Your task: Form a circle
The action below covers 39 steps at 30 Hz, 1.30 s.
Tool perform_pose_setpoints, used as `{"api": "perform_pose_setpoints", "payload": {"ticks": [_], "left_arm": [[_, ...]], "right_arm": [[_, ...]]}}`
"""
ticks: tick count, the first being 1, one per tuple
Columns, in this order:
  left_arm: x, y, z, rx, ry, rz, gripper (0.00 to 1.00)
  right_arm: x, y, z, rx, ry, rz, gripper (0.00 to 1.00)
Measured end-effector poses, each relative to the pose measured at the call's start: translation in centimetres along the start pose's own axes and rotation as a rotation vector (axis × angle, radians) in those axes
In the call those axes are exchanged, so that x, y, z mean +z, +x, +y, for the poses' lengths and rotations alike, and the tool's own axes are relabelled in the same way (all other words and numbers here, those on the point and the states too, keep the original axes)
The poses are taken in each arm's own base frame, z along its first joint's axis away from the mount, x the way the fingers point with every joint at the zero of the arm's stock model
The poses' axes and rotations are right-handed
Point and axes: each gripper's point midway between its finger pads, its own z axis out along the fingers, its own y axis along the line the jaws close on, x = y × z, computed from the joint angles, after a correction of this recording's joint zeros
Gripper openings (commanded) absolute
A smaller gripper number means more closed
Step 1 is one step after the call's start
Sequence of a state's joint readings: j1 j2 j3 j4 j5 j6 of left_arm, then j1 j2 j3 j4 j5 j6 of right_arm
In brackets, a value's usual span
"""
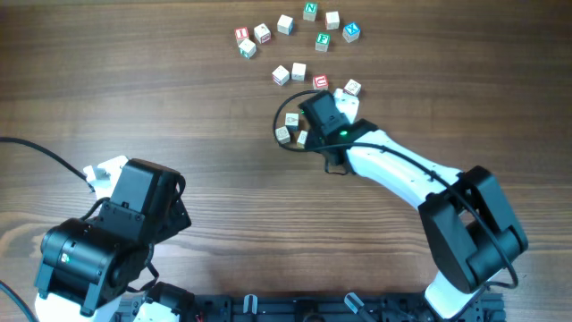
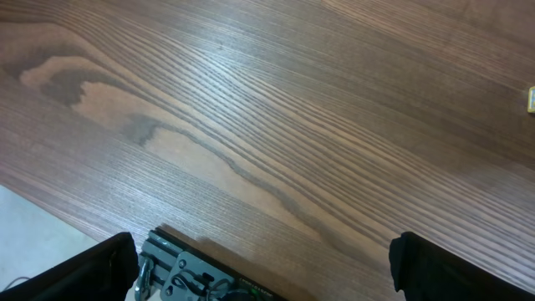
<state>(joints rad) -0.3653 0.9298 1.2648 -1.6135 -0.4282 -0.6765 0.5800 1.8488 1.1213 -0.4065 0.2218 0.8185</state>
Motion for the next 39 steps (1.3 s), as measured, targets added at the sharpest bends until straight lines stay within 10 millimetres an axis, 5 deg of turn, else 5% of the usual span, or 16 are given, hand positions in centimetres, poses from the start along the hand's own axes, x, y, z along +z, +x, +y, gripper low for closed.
{"api": "perform_pose_setpoints", "payload": {"ticks": [7, 20, 39], "left_arm": [[0.0, 0.0, 0.0, 0.000, 0.000, -0.001, 1.00], [0.0, 0.0, 0.0, 0.000, 0.000, -0.001, 1.00], [0.0, 0.0, 0.0, 0.000, 0.000, -0.001, 1.00]], "right_arm": [[0.8, 1.5, 0.2, 0.016, -0.058, 0.043, 0.04], [0.6, 1.7, 2.2, 0.001, -0.134, 0.040, 0.05], [0.6, 1.9, 2.6, -0.006, -0.154, 0.051, 0.05]]}}
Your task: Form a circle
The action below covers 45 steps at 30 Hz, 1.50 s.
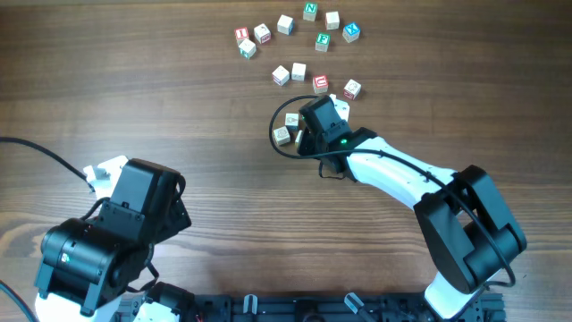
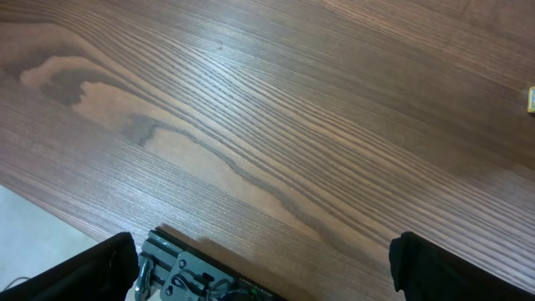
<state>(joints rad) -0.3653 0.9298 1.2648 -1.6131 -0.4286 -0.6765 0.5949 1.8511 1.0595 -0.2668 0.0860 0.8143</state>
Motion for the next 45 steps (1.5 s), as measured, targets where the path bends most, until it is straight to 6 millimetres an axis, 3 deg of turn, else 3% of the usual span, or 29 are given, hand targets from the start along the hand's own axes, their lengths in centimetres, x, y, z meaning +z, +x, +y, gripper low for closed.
{"api": "perform_pose_setpoints", "payload": {"ticks": [26, 38, 45], "left_arm": [[0.0, 0.0, 0.0, 0.000, 0.000, 0.000, 1.00], [0.0, 0.0, 0.0, 0.000, 0.000, 0.000, 1.00], [0.0, 0.0, 0.0, 0.000, 0.000, 0.000, 1.00]], "right_arm": [[0.6, 0.9, -0.3, 0.007, 0.007, 0.040, 0.05], [0.5, 1.5, 1.2, -0.016, -0.026, 0.033, 0.05], [0.5, 1.7, 0.5, -0.001, 0.003, 0.038, 0.05]]}}
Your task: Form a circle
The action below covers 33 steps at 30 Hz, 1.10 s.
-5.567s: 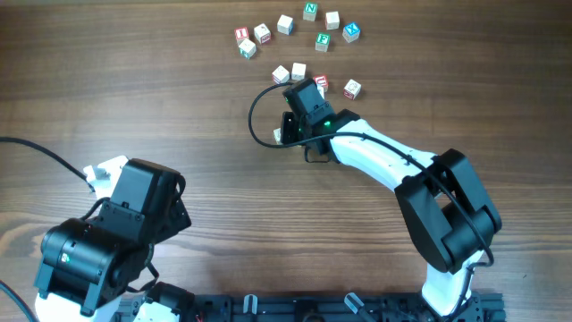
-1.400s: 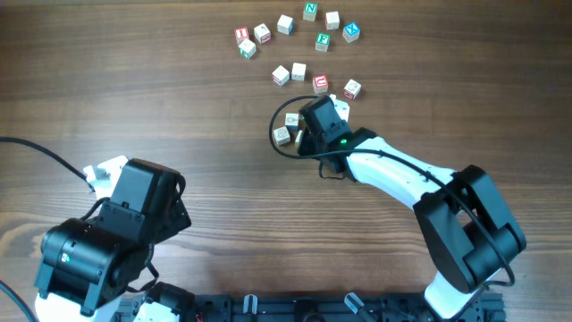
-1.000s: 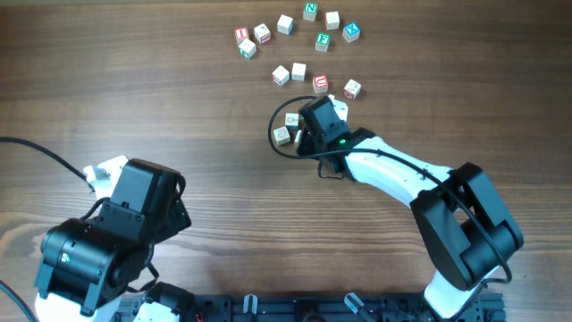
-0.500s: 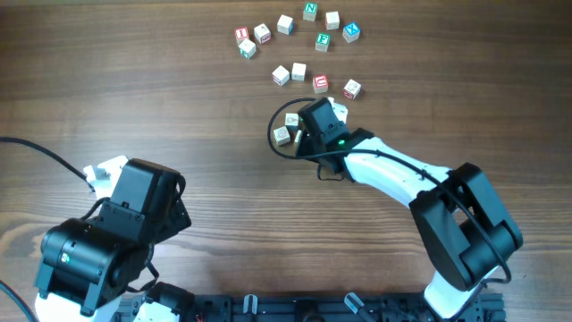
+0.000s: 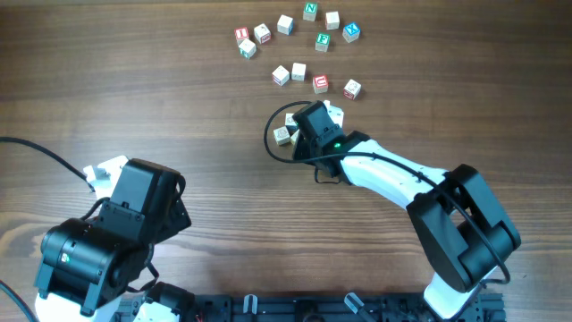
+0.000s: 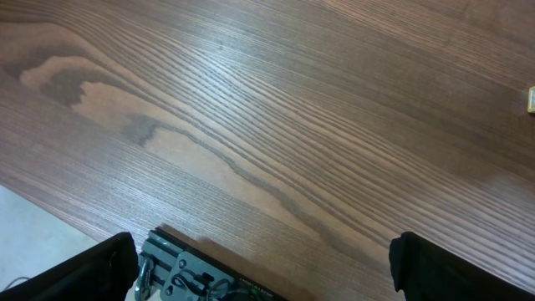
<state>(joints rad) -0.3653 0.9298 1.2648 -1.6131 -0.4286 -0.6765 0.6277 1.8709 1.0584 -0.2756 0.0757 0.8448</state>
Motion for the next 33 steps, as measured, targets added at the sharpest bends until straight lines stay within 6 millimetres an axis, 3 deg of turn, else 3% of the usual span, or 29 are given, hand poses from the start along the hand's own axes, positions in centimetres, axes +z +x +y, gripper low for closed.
{"api": "perform_pose_setpoints", "payload": {"ticks": [33], "left_arm": [[0.00, 0.00, 0.00, 0.000, 0.000, 0.000, 1.00]], "right_arm": [[0.78, -0.97, 0.09, 0.008, 0.002, -0.055, 0.05]]}}
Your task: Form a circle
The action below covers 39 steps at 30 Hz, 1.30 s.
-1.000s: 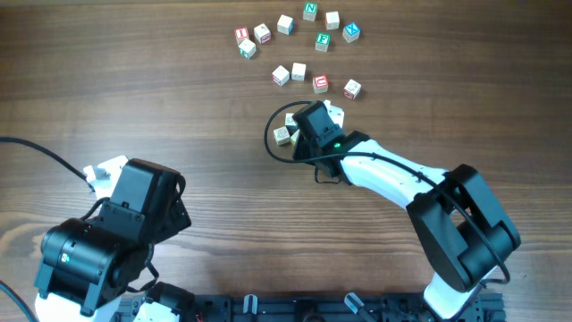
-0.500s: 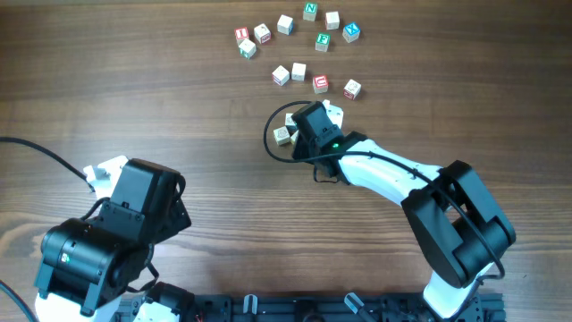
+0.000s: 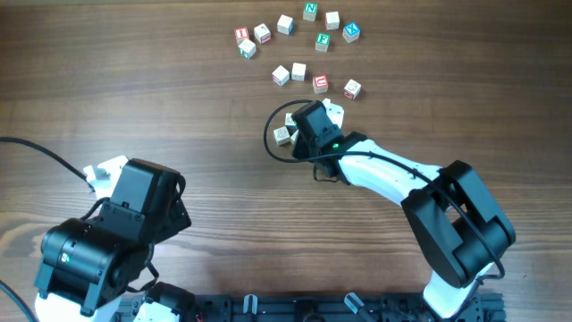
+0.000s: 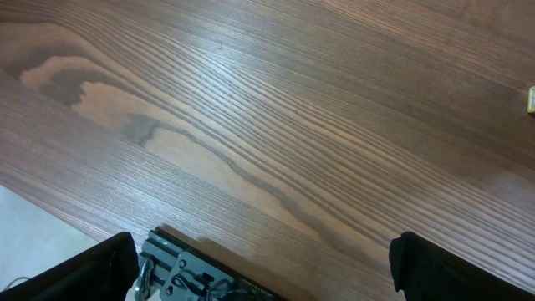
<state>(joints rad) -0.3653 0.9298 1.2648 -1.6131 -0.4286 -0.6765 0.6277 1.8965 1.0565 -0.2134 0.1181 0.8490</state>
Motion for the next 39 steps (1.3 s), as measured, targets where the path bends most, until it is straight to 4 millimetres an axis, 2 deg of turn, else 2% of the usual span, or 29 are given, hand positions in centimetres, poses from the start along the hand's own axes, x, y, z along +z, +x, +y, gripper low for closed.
{"api": "perform_pose_setpoints", "payload": {"ticks": [9, 19, 27, 32, 39], "left_arm": [[0.0, 0.0, 0.0, 0.000, 0.000, 0.000, 1.00], [0.0, 0.0, 0.0, 0.000, 0.000, 0.000, 1.00], [0.0, 0.0, 0.0, 0.000, 0.000, 0.000, 1.00], [0.0, 0.0, 0.0, 0.000, 0.000, 0.000, 1.00], [0.0, 0.0, 0.0, 0.000, 0.000, 0.000, 1.00]], "right_arm": [[0.1, -0.2, 0.1, 0.001, -0.003, -0.011, 0.05], [0.0, 1.3, -1.4, 0.018, 0.060, 0.050, 0.04], [-0.3, 3.6, 0.8, -0.034, 0.007, 0.091, 0.04], [-0.5, 4.2, 2.5, -0.059, -0.036, 0.082, 0.05], [-0.5, 3.4, 3.2, -0.060, -0.055, 0.035, 0.04]]}}
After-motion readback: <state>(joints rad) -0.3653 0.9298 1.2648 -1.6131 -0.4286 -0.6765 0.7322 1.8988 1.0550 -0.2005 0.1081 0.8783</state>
